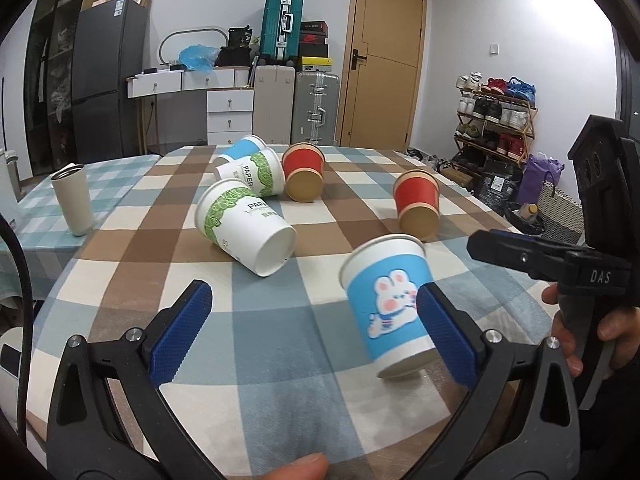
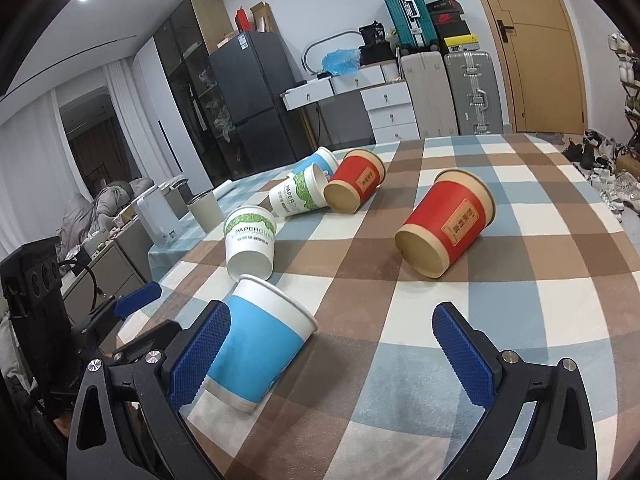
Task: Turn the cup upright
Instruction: 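Lift the blue bunny cup and rotate it rim-up with the right gripper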
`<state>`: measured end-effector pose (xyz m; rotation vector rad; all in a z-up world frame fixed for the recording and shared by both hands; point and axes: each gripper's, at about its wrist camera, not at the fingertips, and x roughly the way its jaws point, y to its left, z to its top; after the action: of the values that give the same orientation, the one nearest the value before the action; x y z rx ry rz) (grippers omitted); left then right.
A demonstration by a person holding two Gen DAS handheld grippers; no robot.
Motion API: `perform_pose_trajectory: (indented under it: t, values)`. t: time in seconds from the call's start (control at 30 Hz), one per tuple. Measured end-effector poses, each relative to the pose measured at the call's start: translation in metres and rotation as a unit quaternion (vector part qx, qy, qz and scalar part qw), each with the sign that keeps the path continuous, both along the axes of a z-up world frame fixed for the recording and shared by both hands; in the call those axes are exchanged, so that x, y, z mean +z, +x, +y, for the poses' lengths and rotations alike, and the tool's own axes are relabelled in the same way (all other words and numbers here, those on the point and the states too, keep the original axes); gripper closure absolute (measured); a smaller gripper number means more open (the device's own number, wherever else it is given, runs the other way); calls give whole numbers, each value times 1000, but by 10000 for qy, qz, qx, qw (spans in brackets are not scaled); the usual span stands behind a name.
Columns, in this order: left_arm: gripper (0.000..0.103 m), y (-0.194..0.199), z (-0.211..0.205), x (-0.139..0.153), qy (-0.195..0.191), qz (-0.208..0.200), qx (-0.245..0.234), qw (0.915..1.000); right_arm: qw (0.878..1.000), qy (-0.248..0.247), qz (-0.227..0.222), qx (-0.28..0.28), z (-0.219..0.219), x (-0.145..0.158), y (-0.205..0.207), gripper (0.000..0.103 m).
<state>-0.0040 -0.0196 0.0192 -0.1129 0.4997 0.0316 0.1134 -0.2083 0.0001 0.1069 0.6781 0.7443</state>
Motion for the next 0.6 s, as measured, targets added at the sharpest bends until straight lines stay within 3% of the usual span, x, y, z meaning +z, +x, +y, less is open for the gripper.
perform_pose_trajectory:
  t: [0.43,0.6]
  values:
    - [1,8,23,-10,59,-213,233,9995,9995,-65,292,112,13,-9,3,0]
    - [1,13,25,-18,65,-117,270,9995,9988,32,440,208,12,-9,5,0]
